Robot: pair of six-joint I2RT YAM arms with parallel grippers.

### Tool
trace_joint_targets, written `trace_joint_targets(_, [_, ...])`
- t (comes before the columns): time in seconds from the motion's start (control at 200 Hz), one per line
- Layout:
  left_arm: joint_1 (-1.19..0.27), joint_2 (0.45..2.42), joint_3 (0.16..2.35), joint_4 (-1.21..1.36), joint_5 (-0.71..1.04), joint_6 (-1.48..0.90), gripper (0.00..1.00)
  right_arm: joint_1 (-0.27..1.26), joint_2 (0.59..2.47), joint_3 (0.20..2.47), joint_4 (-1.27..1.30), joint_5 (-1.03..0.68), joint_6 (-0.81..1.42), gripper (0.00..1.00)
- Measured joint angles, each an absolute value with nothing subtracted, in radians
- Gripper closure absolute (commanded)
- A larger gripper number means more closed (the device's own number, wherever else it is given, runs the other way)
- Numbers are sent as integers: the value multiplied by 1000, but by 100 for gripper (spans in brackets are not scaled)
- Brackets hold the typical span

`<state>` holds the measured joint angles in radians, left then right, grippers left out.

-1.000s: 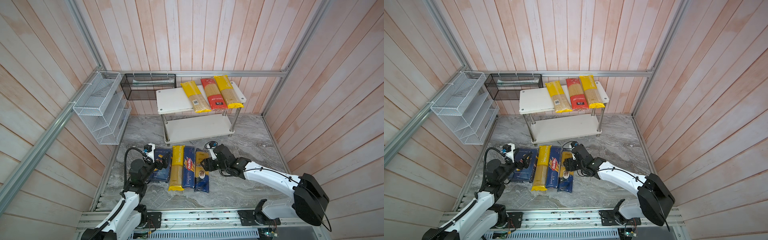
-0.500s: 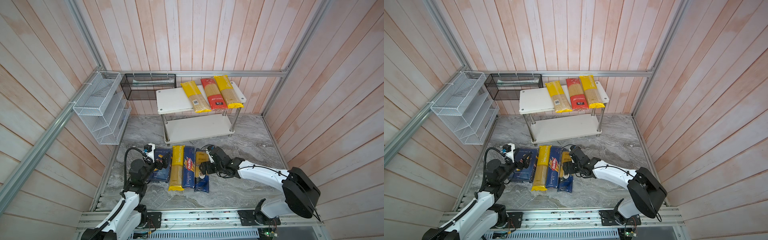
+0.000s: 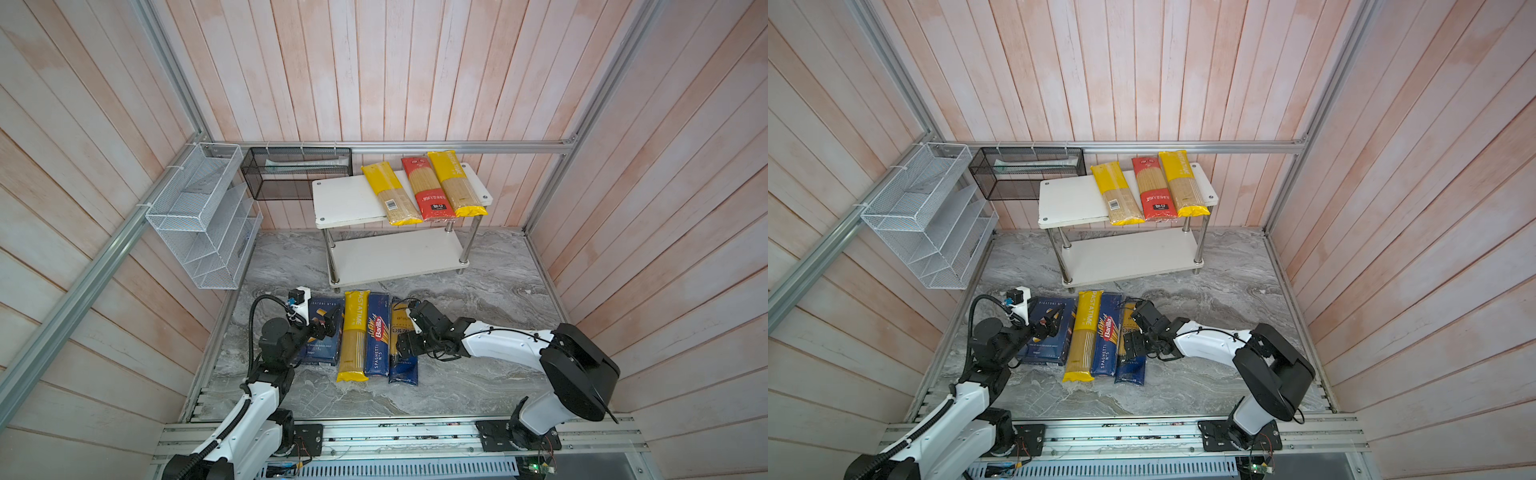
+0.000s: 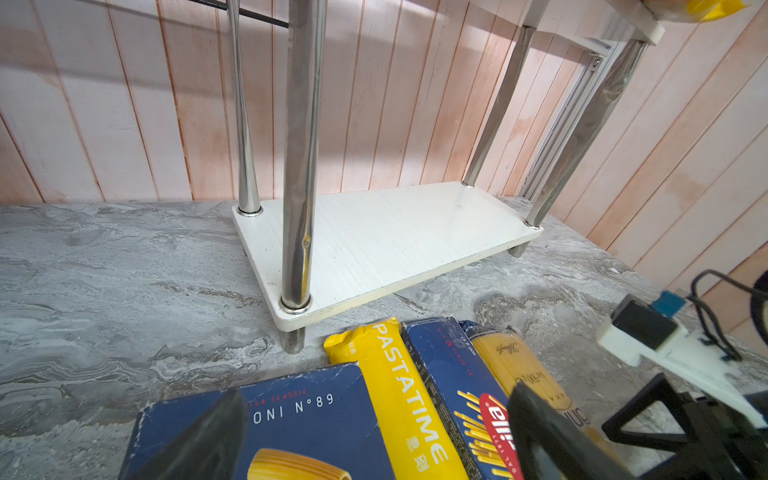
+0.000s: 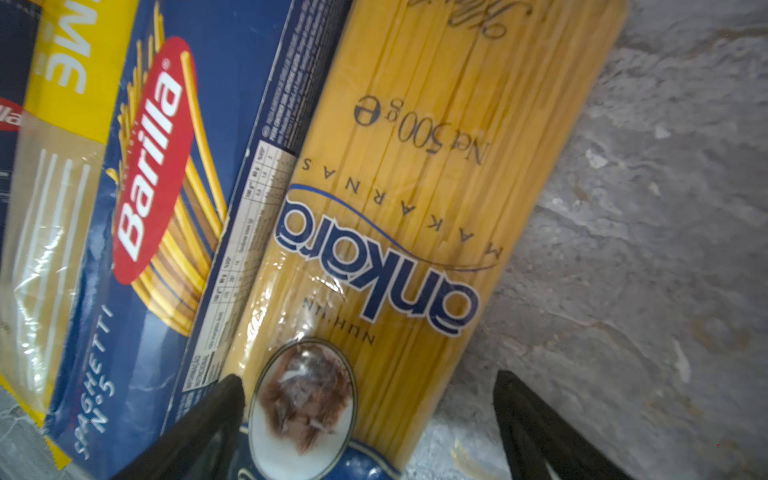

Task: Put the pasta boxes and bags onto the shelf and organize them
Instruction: 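Lower the open right gripper onto the Ankara bag's end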

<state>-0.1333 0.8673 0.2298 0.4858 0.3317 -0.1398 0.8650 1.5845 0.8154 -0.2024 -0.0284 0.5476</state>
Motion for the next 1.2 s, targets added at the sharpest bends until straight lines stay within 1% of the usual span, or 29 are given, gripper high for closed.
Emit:
trace_joint_targets(0.3, [-133, 870, 230, 486, 332, -140, 0, 884, 1628, 839, -176, -27, 558, 6])
trace_joint_targets(0.45, [-133, 870, 230, 486, 332, -140, 1, 888, 1658, 873, -195, 0, 570, 6])
trace_joint_targets(0.87, [-133, 867, 230, 455, 347, -140, 0, 892, 1660, 874, -215, 60, 577, 6])
trace_joint_targets(0.99, [-133, 860, 230, 452, 347, -140, 0, 892, 1645, 867, -220, 63, 581, 6])
trace_joint_targets(1.2, [-133, 867, 231, 451, 356, -139, 0, 887, 1563, 829, -273, 82, 613, 6])
